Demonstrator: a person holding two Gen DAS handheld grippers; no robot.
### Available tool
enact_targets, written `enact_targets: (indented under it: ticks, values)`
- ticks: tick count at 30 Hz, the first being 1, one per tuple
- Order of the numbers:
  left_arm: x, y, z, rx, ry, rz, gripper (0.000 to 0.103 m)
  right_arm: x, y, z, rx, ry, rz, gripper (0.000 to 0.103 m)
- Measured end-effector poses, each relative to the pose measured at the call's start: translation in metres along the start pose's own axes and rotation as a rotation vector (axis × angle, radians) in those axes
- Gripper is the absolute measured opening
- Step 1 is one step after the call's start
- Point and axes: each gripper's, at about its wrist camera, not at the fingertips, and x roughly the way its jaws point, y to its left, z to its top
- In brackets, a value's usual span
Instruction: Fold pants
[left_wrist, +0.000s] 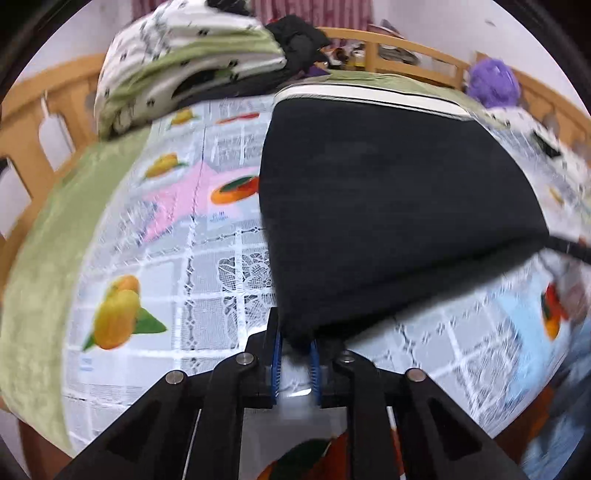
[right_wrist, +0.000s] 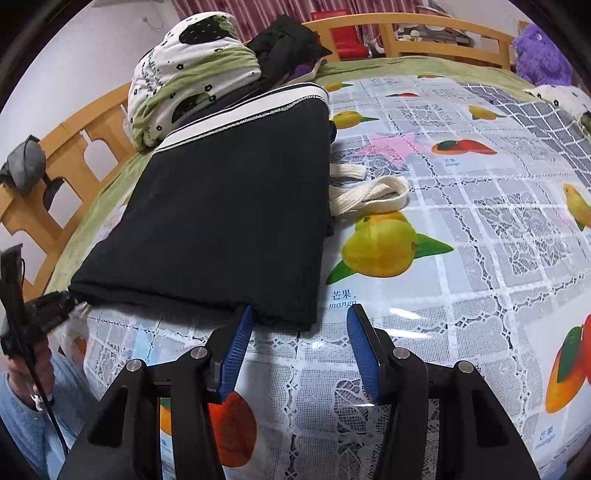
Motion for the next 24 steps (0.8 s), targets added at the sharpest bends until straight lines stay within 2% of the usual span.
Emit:
enact_targets:
  ticks: [2, 4, 6, 8, 10, 14, 16, 17, 19, 21, 24]
  values:
    - [-0.009, 0.0, 0.0, 0.001, 0.016, -0.012, 0.018, -0.006, -0.001, 0.002, -0.011, -0.004, 0.001, 0.052]
    - [-0.021, 0.007, -0.001, -0.019, 0.015, -0.032, 0.029, -0.018, 0.0, 0.006, -0.018, -0.042, 0.007, 0.052]
    - [-0.036, 0.019, -0.003, -0.046, -0.025, -0.042, 0.039, -0.03, 0.002, 0.011, -0.03, -0.082, 0.019, 0.052]
    - [-0.048, 0.032, 0.0, -0.088, -0.063, -0.079, 0.041, -0.039, 0.006, 0.018, -0.037, -0.135, 0.034, 0.052]
    - [-0.05, 0.037, 0.009, -0.12, -0.075, -0.112, 0.041, -0.038, 0.009, 0.025, -0.029, -0.149, 0.05, 0.052]
    - [-0.03, 0.027, 0.04, -0.137, -0.089, -0.151, 0.041, -0.01, 0.015, 0.033, 0.01, -0.106, 0.056, 0.052]
    - [-0.012, 0.016, 0.046, -0.118, -0.058, -0.146, 0.041, 0.01, 0.016, 0.026, 0.018, -0.054, 0.007, 0.052]
    - [-0.001, 0.01, 0.046, -0.106, -0.028, -0.135, 0.042, 0.016, 0.016, 0.021, 0.012, -0.041, -0.023, 0.053]
    - [0.01, 0.003, 0.038, -0.089, -0.011, -0.092, 0.046, 0.021, 0.012, 0.01, 0.029, -0.024, 0.001, 0.052]
    - [0.008, 0.002, 0.027, -0.088, -0.041, -0.095, 0.05, 0.014, 0.01, 0.005, 0.03, -0.025, 0.007, 0.053]
    - [0.004, 0.011, 0.024, -0.15, -0.004, -0.14, 0.05, 0.001, 0.009, 0.001, 0.028, -0.026, -0.012, 0.053]
